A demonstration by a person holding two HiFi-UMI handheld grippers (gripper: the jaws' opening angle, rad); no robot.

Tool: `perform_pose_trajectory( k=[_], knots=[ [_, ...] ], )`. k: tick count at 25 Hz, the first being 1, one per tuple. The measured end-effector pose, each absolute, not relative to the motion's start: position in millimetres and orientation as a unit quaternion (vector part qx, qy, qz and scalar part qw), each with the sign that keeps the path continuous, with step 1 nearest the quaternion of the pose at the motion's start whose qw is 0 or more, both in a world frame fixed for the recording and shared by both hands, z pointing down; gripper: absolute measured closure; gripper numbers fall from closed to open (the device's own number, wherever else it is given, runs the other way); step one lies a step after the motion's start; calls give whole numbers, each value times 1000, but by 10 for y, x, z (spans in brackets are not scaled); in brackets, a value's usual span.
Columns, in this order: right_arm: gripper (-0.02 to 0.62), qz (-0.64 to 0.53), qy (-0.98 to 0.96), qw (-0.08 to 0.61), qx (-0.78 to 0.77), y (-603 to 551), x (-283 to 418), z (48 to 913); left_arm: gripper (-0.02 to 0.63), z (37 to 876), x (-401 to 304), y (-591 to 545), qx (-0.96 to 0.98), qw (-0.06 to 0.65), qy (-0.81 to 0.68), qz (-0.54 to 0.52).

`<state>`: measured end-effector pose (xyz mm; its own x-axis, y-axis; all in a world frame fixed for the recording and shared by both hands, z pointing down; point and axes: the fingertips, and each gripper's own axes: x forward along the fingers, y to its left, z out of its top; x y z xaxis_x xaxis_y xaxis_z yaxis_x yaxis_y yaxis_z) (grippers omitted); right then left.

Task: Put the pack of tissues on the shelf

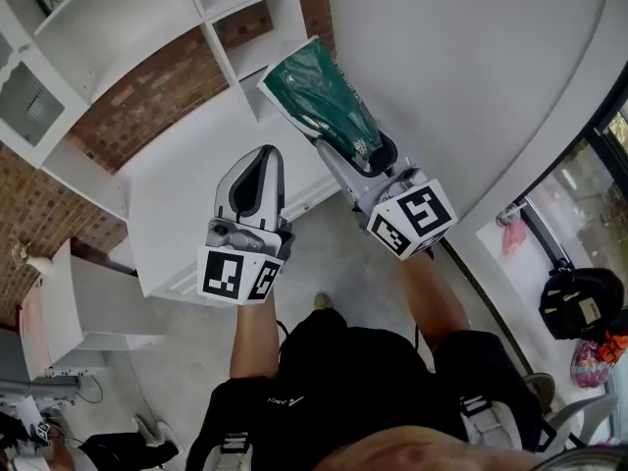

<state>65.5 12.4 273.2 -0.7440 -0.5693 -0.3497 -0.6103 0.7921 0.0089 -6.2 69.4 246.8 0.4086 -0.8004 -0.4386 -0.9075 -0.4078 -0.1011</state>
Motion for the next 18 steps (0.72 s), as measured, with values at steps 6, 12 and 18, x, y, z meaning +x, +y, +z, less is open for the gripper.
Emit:
perform_pose_trajectory(
  k=[6, 12, 18],
  knots=[
    [356, 57, 930, 169, -320, -364, 550, 2693, 606, 2471, -192, 248, -826, 165, 511, 172],
    [356, 77, 929, 157, -327, -1060, 257, 2575, 606, 2429, -500, -497, -830, 163, 501, 184],
    [356, 92, 926, 150, -335, -1811, -110, 2399, 606, 2337, -842, -1213, -836, 169, 487, 187]
  ],
)
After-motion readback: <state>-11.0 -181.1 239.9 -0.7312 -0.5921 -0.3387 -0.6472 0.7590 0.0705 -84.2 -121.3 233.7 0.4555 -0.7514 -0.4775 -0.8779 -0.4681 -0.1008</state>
